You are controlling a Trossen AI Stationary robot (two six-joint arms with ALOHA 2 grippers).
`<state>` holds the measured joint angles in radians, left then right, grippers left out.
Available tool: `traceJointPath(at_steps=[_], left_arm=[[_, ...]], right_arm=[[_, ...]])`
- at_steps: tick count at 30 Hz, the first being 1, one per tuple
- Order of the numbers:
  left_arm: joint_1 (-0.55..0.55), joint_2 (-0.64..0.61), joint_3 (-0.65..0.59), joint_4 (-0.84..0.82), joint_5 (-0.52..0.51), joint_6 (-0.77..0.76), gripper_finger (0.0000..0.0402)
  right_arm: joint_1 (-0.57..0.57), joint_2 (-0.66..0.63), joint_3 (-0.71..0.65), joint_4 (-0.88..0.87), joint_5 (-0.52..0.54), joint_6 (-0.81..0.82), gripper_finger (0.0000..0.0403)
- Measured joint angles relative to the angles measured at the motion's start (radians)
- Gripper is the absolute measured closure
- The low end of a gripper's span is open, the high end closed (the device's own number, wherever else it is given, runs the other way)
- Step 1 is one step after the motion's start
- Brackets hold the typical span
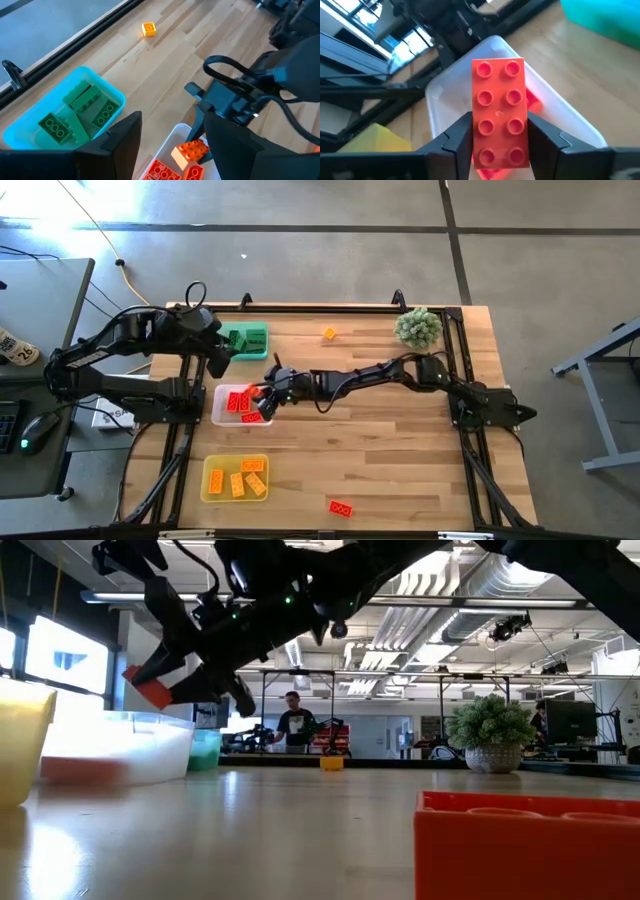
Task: Sort & place blocks by color
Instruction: Put the orange game piece into the white bin, then put the yellow game piece into the yellow bin
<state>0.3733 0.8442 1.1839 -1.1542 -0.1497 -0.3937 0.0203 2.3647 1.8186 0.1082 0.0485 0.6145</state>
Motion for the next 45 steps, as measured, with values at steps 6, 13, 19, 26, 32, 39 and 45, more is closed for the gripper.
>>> traceJointPath(at_steps=[6, 13, 19, 26, 32, 39, 45], left_arm=[[0.000, 0.000, 0.000, 0.000, 0.000, 0.005, 0.0198], [0.000, 0.000, 0.000, 0.000, 0.000, 0.005, 0.0198], [0.000, 0.000, 0.000, -0.001, 0.000, 0.049, 0.0199], [0.000, 0.007, 0.000, -0.001, 0.000, 0.058, 0.0199], [0.000, 0.025, 0.000, -0.001, 0.000, 0.069, 0.0197], [0.000, 0.045, 0.000, -0.001, -0.008, 0.091, 0.0198], [0.000, 0.051, 0.000, 0.006, -0.115, 0.070, 0.0198]], right_arm=[[0.001, -0.002, 0.000, 0.004, 0.008, -0.051, 0.0229], [-0.010, -0.008, 0.000, -0.006, 0.004, -0.036, 0.0200], [-0.036, -0.052, 0.002, -0.029, 0.017, -0.038, 0.0198], [-0.094, -0.114, 0.002, -0.158, 0.060, -0.078, 0.0197], [-0.154, -0.167, 0.002, -0.312, 0.099, -0.131, 0.0197], [-0.252, -0.195, 0.002, -0.461, 0.094, -0.197, 0.0197], [-0.340, -0.195, 0.001, -0.518, 0.079, -0.228, 0.0197]])
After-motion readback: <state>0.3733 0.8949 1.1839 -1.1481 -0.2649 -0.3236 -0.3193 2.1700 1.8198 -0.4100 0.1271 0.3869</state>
